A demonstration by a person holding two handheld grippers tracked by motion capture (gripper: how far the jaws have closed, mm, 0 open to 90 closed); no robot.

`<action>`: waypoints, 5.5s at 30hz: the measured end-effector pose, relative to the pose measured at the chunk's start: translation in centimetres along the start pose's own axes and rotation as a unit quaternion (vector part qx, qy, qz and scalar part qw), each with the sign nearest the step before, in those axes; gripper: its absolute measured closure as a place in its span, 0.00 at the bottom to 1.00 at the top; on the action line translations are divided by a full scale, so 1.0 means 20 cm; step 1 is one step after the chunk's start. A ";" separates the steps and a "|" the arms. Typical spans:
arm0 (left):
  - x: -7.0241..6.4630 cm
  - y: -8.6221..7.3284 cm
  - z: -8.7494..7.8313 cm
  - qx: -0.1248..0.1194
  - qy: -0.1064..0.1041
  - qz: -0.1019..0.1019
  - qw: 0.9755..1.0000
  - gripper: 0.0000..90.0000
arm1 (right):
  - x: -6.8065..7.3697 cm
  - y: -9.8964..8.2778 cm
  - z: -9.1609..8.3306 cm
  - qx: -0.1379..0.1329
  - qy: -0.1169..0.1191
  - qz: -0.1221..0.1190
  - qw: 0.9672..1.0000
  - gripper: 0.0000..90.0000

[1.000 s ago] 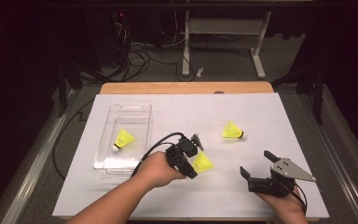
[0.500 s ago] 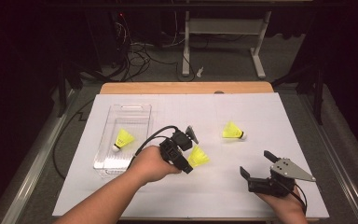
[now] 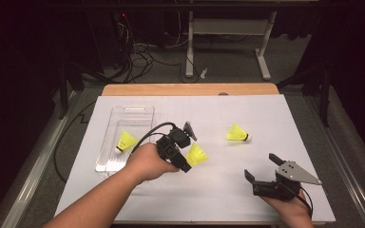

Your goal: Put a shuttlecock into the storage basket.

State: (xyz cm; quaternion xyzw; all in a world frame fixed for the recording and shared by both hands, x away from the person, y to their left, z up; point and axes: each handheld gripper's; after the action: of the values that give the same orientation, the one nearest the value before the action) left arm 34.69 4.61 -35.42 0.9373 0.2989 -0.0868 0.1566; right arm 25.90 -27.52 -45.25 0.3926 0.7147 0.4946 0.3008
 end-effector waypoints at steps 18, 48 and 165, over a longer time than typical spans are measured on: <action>0.12 -0.03 -0.19 -0.030 0.021 -0.032 0.999 0.72 | 0.00 0.00 0.00 0.001 0.000 0.000 1.000 0.00; 0.42 -0.28 -0.34 -0.050 0.068 -0.129 0.988 0.72 | 0.00 0.00 0.01 0.002 0.002 -0.003 1.000 0.00; 0.75 -0.39 0.10 0.005 0.085 -0.232 0.969 0.72 | 0.00 -0.01 0.01 0.008 0.003 -0.003 1.000 0.00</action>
State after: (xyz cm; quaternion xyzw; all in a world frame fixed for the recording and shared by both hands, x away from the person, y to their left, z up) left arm 42.15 17.99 -43.00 0.8472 0.5198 -0.0426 0.1016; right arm 25.99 -27.48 -45.55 0.3911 0.7207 0.4893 0.2971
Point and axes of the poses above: each handheld gripper's, and its own axes: z roughly forward along the jaws, y roughly out of its top, x roughly to its left, and after that the axes turned 2 degrees about -x, right-handed
